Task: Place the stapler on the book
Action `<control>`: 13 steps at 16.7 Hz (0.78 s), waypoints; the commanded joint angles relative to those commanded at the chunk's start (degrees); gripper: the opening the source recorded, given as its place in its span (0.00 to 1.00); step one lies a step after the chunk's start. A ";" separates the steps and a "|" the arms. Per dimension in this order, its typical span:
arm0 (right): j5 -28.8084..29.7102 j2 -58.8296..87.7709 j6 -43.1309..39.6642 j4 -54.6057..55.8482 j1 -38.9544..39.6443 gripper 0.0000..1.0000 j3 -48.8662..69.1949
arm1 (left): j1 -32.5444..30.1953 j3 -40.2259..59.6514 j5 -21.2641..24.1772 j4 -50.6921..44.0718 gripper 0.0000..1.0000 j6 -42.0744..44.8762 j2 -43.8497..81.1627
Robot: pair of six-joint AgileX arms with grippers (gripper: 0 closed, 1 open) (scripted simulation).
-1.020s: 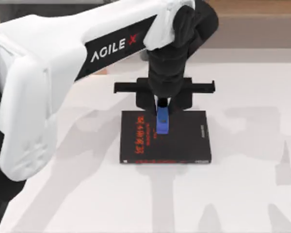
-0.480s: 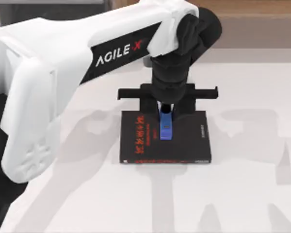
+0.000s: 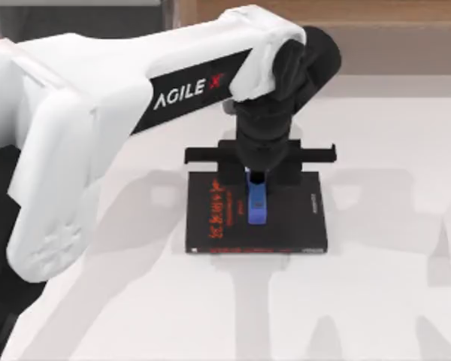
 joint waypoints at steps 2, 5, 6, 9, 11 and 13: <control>0.00 0.00 0.00 0.00 0.00 1.00 0.00 | 0.00 -0.58 0.02 0.77 0.00 0.00 0.24; 0.00 0.00 0.00 0.00 0.00 1.00 0.00 | 0.00 -0.58 0.02 0.77 0.00 0.00 0.24; 0.00 0.00 0.00 0.00 0.00 1.00 0.00 | 0.00 -0.58 0.02 0.77 0.08 0.00 0.24; 0.00 0.00 0.00 0.00 0.00 1.00 0.00 | 0.00 -0.58 0.02 0.77 0.30 0.00 0.24; 0.00 0.00 0.00 0.00 0.00 1.00 0.00 | 0.00 -0.58 0.02 0.77 0.45 0.00 0.24; 0.00 0.00 0.00 0.00 0.00 1.00 0.00 | 0.00 -0.58 0.02 0.77 0.60 0.00 0.24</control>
